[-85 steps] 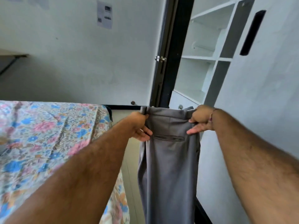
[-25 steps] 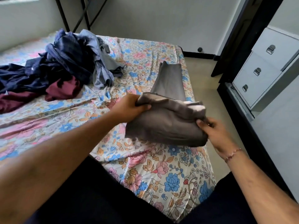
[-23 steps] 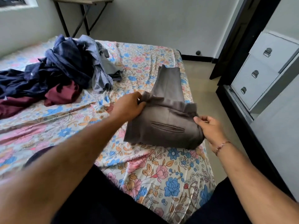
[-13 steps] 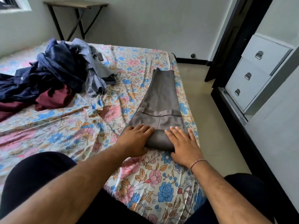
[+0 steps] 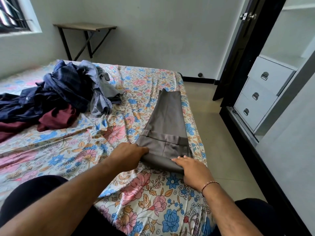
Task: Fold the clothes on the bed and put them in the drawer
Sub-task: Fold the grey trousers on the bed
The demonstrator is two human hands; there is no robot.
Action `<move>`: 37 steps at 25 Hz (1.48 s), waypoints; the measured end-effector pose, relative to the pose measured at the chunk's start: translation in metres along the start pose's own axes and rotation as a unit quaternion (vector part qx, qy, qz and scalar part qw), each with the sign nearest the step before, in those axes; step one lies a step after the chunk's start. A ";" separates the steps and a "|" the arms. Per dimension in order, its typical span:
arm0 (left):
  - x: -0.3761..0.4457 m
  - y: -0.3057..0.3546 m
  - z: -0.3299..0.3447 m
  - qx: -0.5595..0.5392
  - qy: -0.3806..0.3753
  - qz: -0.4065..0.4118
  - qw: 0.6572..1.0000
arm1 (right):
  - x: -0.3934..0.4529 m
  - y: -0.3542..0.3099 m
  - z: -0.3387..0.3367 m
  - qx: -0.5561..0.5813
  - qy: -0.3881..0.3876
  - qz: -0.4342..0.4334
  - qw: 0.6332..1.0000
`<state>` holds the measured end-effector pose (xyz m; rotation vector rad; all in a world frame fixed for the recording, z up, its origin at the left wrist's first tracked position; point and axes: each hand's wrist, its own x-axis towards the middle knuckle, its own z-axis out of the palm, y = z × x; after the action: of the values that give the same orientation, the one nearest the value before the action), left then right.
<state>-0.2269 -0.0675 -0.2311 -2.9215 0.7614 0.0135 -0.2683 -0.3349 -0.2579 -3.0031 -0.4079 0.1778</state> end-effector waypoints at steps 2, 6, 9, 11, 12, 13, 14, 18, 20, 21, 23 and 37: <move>-0.016 0.005 -0.013 0.026 -0.023 -0.005 0.999 | -0.013 0.006 -0.016 0.057 -0.038 -0.019 0.998; -0.067 0.007 -0.031 -0.007 -0.055 0.000 0.998 | -0.041 0.008 -0.045 0.153 -0.120 -0.049 0.980; -0.100 -0.004 -0.047 -0.104 -0.124 0.008 0.987 | -0.064 0.001 -0.066 0.244 -0.220 -0.066 0.942; -0.111 -0.012 -0.059 -0.179 -0.135 0.008 0.975 | -0.071 0.002 -0.076 0.277 -0.239 -0.088 0.927; -0.110 -0.017 -0.065 -0.205 -0.121 0.003 0.971 | -0.071 0.005 -0.082 0.293 -0.225 -0.094 0.925; -0.103 -0.024 -0.069 -0.222 -0.093 -0.004 0.971 | -0.066 0.009 -0.087 0.307 -0.193 -0.098 0.927; -0.091 -0.032 -0.072 -0.229 -0.054 -0.010 0.972 | -0.055 0.015 -0.091 0.318 -0.145 -0.095 0.932; 0.000 -0.066 -0.069 -0.205 0.066 -0.063 0.975 | 0.023 0.046 -0.096 0.323 0.077 0.005 0.943; 0.033 -0.065 -0.060 -0.150 0.097 -0.098 0.979 | 0.048 0.042 -0.085 0.260 0.169 0.066 0.949; 0.042 -0.060 -0.051 -0.131 0.106 -0.104 0.980 | 0.050 0.036 -0.075 0.225 0.200 0.069 0.951; 0.039 -0.036 -0.020 -0.135 0.059 -0.045 0.988 | 0.037 0.018 -0.048 0.171 0.167 -0.001 0.971; -0.005 0.005 -0.033 -0.061 -0.120 0.033 0.990 | 0.003 -0.004 -0.048 0.071 -0.162 -0.057 0.983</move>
<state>-0.2344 -0.0738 -0.1985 -2.9307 0.8418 0.4238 -0.2602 -0.3342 -0.2107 -2.8009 -0.5674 0.6615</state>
